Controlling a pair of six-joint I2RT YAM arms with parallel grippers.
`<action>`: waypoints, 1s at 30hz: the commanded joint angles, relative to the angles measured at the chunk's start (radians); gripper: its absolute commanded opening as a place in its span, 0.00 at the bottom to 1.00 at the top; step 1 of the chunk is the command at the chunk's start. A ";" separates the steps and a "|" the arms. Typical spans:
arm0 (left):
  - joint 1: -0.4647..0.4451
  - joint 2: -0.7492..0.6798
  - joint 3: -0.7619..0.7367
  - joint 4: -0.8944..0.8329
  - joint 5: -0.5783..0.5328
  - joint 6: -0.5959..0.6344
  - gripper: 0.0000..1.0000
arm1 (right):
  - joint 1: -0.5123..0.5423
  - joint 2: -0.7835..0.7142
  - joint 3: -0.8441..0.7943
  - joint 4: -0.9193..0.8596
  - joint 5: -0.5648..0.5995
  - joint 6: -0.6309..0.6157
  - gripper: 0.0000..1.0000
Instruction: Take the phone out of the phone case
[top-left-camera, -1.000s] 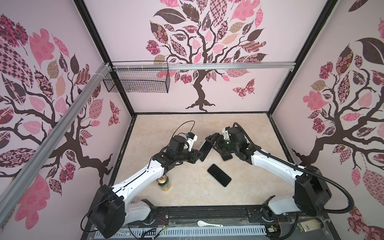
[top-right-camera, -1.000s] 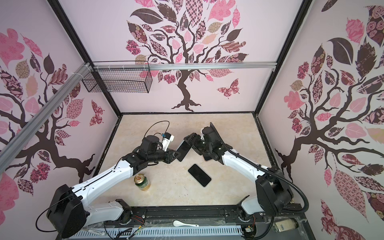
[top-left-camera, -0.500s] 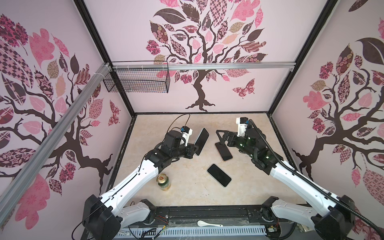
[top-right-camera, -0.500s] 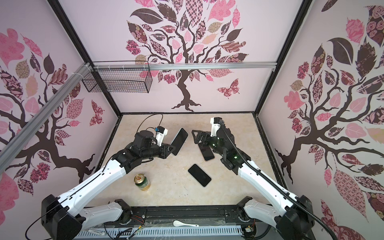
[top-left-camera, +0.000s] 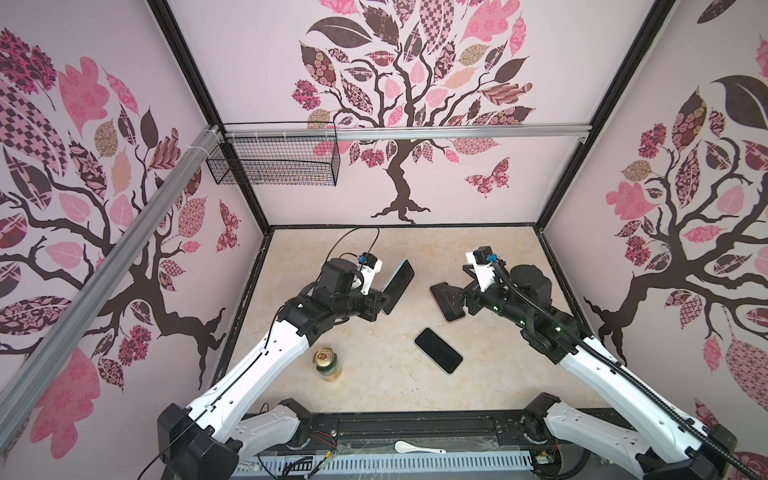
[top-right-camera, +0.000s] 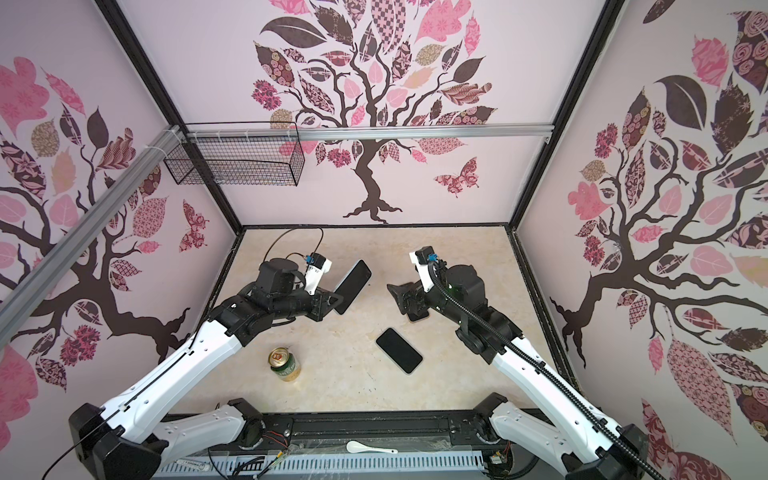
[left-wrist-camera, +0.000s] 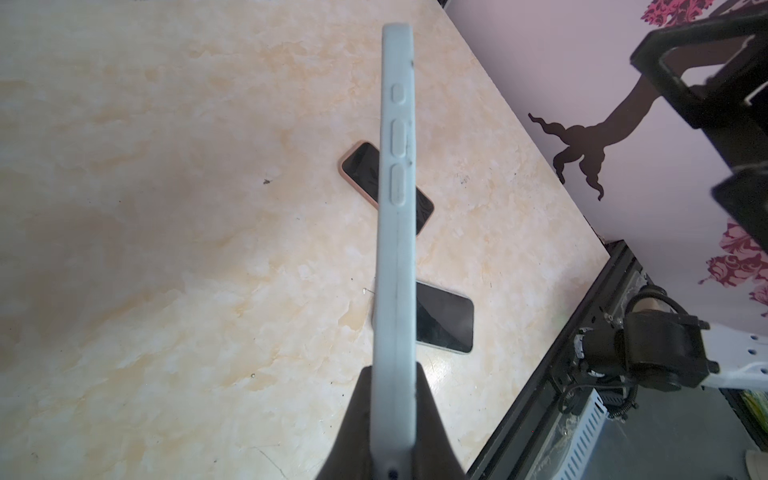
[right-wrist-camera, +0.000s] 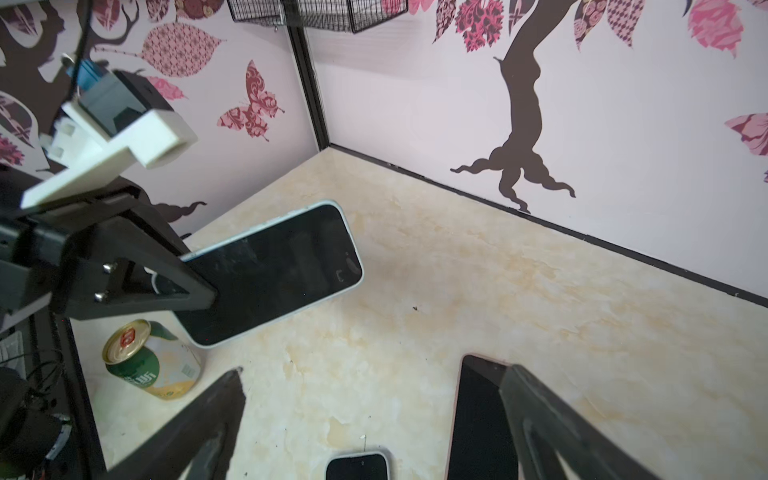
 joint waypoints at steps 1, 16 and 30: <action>0.064 -0.066 0.034 0.020 0.141 0.110 0.00 | -0.002 0.043 0.100 -0.203 -0.006 -0.080 0.99; 0.090 -0.089 0.089 -0.156 0.545 0.575 0.00 | 0.000 -0.022 0.225 -0.622 -0.343 -0.369 0.92; 0.091 0.061 0.218 -0.281 0.595 0.770 0.00 | 0.008 -0.043 0.141 -0.586 -0.353 -0.517 0.77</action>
